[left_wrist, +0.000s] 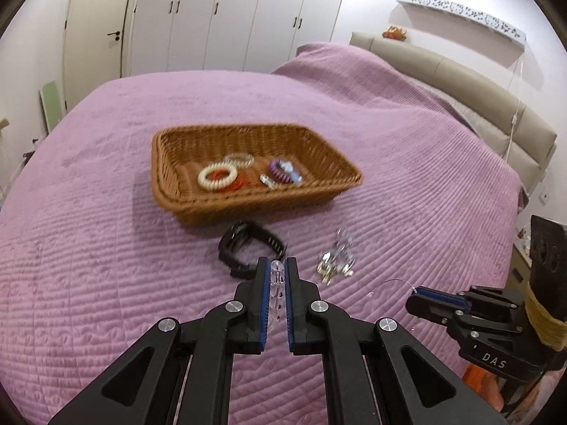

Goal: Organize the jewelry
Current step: 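Carry the bracelet and hoop earring over the basket with both tools, then open both tools to drop the bracelet and earring into the basket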

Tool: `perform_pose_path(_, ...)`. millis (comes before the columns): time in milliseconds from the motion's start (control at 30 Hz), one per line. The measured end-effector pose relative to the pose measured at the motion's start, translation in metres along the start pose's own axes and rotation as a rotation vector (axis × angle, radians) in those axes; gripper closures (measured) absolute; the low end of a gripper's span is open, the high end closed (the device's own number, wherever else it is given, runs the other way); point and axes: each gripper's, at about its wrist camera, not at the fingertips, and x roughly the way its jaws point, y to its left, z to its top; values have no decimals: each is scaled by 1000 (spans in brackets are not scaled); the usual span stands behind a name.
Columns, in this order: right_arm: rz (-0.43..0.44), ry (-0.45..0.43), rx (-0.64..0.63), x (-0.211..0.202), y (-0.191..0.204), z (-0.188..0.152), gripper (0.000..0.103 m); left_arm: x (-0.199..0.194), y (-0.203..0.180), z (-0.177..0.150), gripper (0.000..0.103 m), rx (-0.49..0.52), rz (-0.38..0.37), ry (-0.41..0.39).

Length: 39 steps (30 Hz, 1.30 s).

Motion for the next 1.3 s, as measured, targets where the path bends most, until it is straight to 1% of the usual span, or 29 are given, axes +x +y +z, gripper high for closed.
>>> perform_pose_path(200, 8, -74, -19, -13, 3, 33, 90, -5, -3, 32, 96, 12, -24, -49)
perform_pose_path(300, 18, -133, -31, -20, 4, 60, 90, -1, -5, 53, 96, 20, -4, -71)
perform_pose_path(367, 21, -178, -45, -22, 5, 86, 90, 3, -3, 67, 96, 11, -3, -83)
perform_pose_path(467, 10, -220, -48, -21, 4, 119, 90, 17, 6, 95, 96, -18, -3, -87)
perform_pose_path(567, 41, -237, -49, -10, 0, 158, 90, 33, 15, 113, 96, -45, -5, -81)
perform_pose_path(600, 48, -236, -50, -6, -1, 165, 90, 41, 18, 120, 96, -55, -6, -78)
perform_pose_path(700, 65, -212, -52, 15, -6, 191, 90, 65, 27, 136, 96, -81, -10, -65)
perform_pose_path(767, 70, -176, -52, 39, -9, 203, 90, 78, 30, 141, 96, -93, -8, -50)
perform_pose_path(800, 65, -163, -50, 47, -10, 205, 90, 88, 31, 143, 96, -96, -4, -38)
perform_pose_path(867, 64, -106, -47, 76, -16, 211, 90, 103, 31, 145, 96, -94, 18, -15)
perform_pose_path(967, 44, -35, -47, 108, -23, 210, 90, 124, 31, 140, 96, -97, 33, 23)
perform_pose_path(1067, 65, 41, -29, 137, -34, 208, 90, 139, 34, 135, 96, -104, 41, 54)
perform_pose_path(1200, 90, 89, 17, 154, -47, 204, 90, 152, 38, 130, 95, -115, 35, 78)
perform_pose_path(1267, 68, 97, 24, 158, -51, 201, 89, 155, 39, 129, 95, -126, 30, 80)
perform_pose_path(1300, 57, 105, 26, 159, -53, 199, 87, 155, 40, 127, 92, -132, 31, 84)
